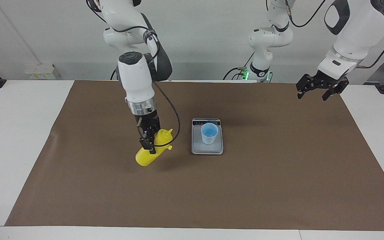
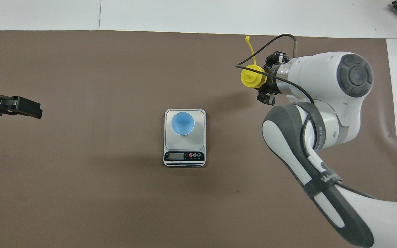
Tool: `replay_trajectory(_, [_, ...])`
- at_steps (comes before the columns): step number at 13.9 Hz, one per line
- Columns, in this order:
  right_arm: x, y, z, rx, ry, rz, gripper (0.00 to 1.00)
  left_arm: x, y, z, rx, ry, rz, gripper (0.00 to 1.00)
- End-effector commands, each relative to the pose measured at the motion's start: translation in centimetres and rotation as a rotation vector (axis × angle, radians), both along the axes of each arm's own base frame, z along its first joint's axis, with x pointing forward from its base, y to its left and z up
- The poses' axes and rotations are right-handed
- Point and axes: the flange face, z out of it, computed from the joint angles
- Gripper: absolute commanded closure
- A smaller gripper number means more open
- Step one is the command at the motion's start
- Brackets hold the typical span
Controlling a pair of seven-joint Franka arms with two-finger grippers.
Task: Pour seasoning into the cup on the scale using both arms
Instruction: 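Carry the yellow bottle back and set it upright on the table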
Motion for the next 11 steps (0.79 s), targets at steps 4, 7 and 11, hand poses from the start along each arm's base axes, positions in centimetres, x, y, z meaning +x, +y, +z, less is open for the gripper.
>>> replay_trajectory(4, [-1.8, -10.9, -1.4, 0.203, 0.135, -0.054, 1.0, -0.6, 0.2, 0.1, 0.01, 0.002, -0.01, 0.0])
replay_trajectory(7, [-4.1, -16.5, -2.8, 0.295, 0.21, -0.123, 1.0, -0.6, 0.2, 0.1, 0.01, 0.002, -0.01, 0.0])
replay_trajectory(11, [-7.1, -21.3, -5.0, 0.383, 0.226, -0.009, 1.0, -0.6, 0.2, 0.1, 0.01, 0.002, -0.01, 0.0])
